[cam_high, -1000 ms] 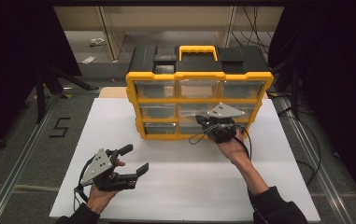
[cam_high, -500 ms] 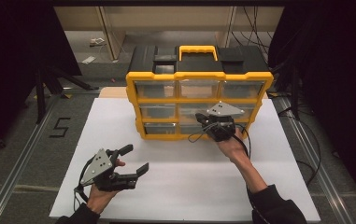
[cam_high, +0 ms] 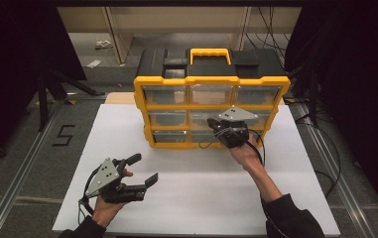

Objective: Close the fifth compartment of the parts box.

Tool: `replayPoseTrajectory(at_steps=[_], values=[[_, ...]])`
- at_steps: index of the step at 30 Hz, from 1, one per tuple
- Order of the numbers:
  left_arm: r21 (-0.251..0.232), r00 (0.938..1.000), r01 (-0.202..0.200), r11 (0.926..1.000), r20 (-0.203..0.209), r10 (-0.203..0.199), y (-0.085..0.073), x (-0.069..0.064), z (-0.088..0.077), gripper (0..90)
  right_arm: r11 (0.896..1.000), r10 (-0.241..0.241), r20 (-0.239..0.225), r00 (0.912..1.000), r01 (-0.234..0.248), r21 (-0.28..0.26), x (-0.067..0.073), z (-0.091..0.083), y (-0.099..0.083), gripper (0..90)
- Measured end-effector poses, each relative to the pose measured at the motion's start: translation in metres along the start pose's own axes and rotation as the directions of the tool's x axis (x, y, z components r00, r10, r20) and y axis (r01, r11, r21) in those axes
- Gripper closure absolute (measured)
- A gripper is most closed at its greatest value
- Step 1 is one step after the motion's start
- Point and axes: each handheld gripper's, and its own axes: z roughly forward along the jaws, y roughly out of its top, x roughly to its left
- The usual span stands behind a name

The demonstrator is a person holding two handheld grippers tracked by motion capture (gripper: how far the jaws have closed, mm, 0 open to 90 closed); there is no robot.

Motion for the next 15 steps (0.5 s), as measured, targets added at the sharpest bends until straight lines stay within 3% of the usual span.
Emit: replayPoseTrajectory(at_steps=[15], values=[[0.0,1.0,0.0,1.0,0.0,0.0,-0.0001,-0.0001,-0.0001,15.9,1.0,0.004,0.005,1.0,-0.004,-0.002,-0.0027,0.0048,0.0022,90.0]])
